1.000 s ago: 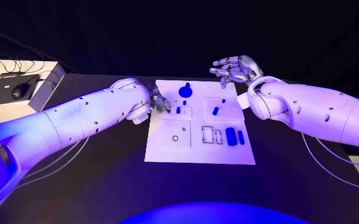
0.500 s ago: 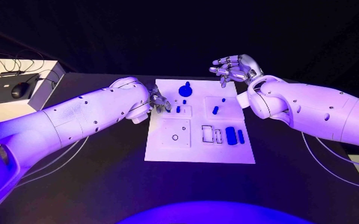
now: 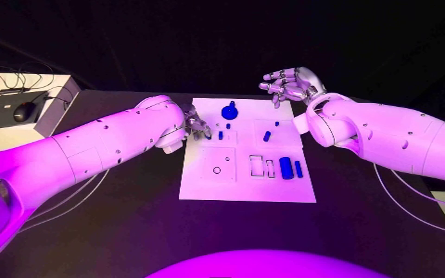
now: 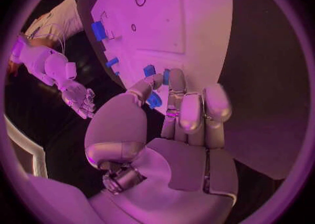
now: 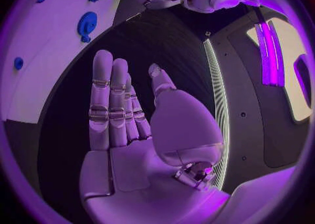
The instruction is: Assemble the parts on the task board
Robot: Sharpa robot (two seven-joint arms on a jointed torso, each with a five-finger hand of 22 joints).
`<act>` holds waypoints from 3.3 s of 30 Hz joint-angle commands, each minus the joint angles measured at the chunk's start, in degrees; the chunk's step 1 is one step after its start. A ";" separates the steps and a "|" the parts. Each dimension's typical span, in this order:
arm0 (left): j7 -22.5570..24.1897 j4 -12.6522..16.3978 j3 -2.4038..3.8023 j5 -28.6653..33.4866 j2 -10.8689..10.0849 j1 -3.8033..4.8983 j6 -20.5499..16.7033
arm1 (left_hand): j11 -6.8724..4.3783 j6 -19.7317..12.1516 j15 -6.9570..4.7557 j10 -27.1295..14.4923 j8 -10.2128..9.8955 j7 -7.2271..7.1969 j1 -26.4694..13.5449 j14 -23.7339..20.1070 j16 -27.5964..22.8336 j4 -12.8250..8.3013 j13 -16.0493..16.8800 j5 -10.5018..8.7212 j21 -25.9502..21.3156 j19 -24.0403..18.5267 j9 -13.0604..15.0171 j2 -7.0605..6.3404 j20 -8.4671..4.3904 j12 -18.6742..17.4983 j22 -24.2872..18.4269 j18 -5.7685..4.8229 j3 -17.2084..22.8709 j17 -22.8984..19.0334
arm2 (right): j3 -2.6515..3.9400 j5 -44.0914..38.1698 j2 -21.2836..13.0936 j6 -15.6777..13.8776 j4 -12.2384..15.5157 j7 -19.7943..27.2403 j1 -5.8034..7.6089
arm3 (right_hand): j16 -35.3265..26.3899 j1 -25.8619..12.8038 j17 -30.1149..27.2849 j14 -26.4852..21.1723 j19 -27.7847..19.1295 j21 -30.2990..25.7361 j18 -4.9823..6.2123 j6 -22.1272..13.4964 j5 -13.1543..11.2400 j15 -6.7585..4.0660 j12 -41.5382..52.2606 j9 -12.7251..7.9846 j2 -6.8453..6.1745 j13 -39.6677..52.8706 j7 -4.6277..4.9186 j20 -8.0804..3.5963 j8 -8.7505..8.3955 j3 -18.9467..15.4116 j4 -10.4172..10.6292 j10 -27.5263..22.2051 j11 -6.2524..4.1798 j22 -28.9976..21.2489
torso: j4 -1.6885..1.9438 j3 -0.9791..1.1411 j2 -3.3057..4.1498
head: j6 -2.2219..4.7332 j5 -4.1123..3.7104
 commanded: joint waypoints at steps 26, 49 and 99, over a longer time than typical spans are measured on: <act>0.26 -1.63 -0.47 -0.75 1.58 -0.02 3.61 | -0.87 3.19 -0.29 1.01 0.39 -3.10 2.28 0.01 0.16 -1.97 0.05 0.23 0.32 0.17 16.65 2.27 -0.31 -0.09 -0.02 -1.09 2.35 0.08 | 0.04 -0.02 -0.18 0.61 0.30 0.32 -0.01 | 0.26 -0.35 0.04 -0.25 -0.43 0.27 0.60 0.03 0.31 0.02 -0.11 -0.02 0.44 -0.09 0.44 -0.01 -0.29 -0.11 -0.09 -0.08 -0.36 0.01 | -0.02 0.01 0.00 | -0.34 -0.38; -0.04 -0.55 -0.50 -1.45 1.18 -0.02 4.93 | -0.92 3.32 -0.33 1.23 0.73 -3.14 1.97 0.12 0.51 -2.30 -0.38 0.44 0.68 0.21 16.78 1.70 -0.41 0.19 0.06 -1.31 4.22 0.56 | 0.04 -0.02 -0.24 0.62 0.32 0.33 -0.01 | 0.26 -0.35 0.04 -0.25 -0.43 0.27 0.60 0.03 0.31 0.02 -0.11 -0.02 0.44 -0.09 0.44 -0.01 -0.29 -0.11 -0.09 -0.08 -0.36 0.01 | -0.01 -0.03 0.02 | -0.43 -0.35; 0.50 -2.93 -0.06 0.10 1.64 0.00 4.58 | -0.94 3.27 -0.23 0.37 0.50 -3.88 4.93 -0.10 -0.53 5.93 -1.21 0.07 -1.23 -0.70 15.87 -2.09 -0.17 1.14 -1.72 -0.99 -10.67 -0.64 | 0.04 -0.02 -0.30 0.55 0.44 0.31 0.01 | 0.26 -0.35 0.04 -0.25 -0.43 0.27 0.60 0.03 0.31 0.02 -0.11 -0.02 0.44 -0.09 0.44 -0.01 -0.29 -0.11 -0.09 -0.08 -0.36 0.01 | -0.01 -0.08 -0.01 | -0.42 -0.56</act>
